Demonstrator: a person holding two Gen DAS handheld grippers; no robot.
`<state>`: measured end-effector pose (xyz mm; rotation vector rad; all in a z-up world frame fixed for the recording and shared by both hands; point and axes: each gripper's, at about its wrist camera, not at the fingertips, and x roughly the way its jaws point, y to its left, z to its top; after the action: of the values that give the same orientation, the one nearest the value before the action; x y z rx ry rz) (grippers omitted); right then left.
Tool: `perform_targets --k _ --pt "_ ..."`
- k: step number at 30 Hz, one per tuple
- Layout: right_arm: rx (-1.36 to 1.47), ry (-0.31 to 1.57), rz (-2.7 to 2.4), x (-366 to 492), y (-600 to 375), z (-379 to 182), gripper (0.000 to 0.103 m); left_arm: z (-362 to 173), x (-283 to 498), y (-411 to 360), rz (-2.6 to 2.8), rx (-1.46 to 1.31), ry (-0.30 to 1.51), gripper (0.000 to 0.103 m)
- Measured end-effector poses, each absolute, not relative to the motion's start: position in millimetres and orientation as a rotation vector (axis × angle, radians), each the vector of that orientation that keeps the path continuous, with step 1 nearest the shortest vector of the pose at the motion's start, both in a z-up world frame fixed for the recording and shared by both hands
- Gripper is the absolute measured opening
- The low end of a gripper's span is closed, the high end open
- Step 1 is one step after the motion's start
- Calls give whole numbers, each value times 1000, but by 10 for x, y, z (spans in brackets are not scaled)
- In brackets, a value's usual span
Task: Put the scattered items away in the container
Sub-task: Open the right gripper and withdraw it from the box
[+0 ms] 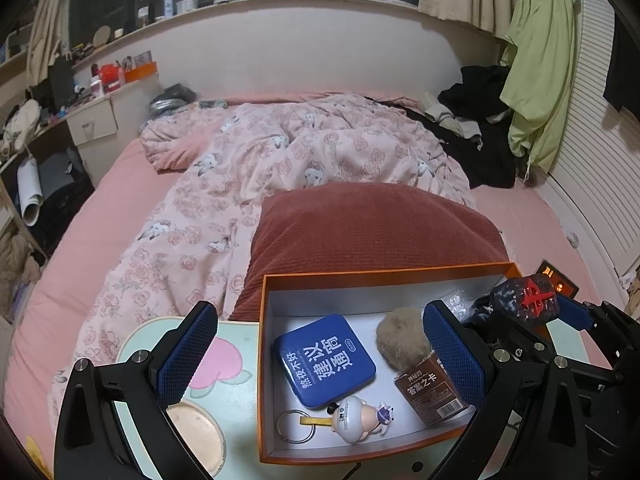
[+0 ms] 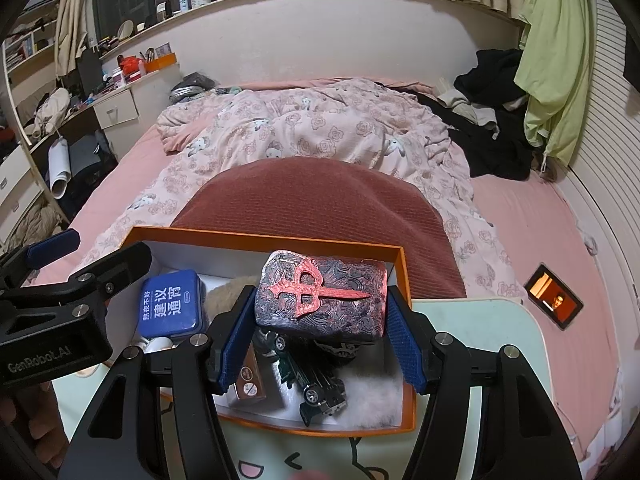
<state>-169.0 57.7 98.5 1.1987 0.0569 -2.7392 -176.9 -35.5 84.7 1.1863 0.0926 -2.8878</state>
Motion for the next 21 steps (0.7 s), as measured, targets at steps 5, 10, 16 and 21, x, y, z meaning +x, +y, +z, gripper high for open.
perform_targets --k 5,10,16,21 --pt "1193 59 -2742 -1689 563 990 63 853 -1772 -370 -2888 1184 95 103" --pt "1175 63 -2754 -1685 545 1002 63 867 -1764 -395 -2884 1178 105 103" --pt "1198 84 -2785 -1690 533 1004 75 884 -1721 -434 -2881 1166 126 103" --pt "1188 78 -2795 -1627 552 1039 76 912 -1628 -460 -2887 1150 142 103"
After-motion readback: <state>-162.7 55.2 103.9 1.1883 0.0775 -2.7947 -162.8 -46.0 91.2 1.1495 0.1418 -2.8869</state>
